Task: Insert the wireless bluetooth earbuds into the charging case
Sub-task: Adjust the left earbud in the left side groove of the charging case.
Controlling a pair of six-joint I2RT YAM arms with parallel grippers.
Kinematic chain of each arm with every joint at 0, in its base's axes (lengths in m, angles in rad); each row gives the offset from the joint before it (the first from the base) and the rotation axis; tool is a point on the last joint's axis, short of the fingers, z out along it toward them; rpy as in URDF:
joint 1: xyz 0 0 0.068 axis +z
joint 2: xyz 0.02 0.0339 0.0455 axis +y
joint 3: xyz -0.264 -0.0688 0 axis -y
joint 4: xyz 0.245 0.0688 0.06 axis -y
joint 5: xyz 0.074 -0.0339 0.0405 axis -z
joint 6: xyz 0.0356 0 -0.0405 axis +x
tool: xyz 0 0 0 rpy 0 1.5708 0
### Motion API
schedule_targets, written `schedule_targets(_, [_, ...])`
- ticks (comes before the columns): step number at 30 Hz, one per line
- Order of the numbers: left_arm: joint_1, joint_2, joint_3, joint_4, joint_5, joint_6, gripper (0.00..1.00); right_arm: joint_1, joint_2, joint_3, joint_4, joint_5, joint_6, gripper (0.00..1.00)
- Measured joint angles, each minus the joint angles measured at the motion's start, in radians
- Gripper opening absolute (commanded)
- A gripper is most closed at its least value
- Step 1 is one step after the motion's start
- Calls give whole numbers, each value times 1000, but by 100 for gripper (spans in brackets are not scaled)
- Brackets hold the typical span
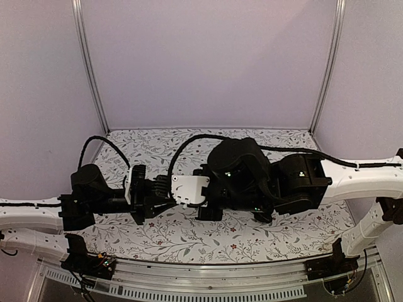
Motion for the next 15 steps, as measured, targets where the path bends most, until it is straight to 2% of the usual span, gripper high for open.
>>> schedule_targets(2, [2, 3, 0, 10, 0, 0, 0, 0, 0, 7, -7, 0, 0, 15])
schedule_targets(7, [2, 4, 0, 42, 0, 0, 0, 0, -16, 13, -12, -18, 2, 28])
schedule_targets(10, [2, 4, 0, 68, 1, 0, 0, 2, -42, 13, -8, -58, 5, 37])
schedule_targets(15, [2, 1, -14, 105, 14, 0, 0, 3, -121, 5, 19, -151, 19, 45])
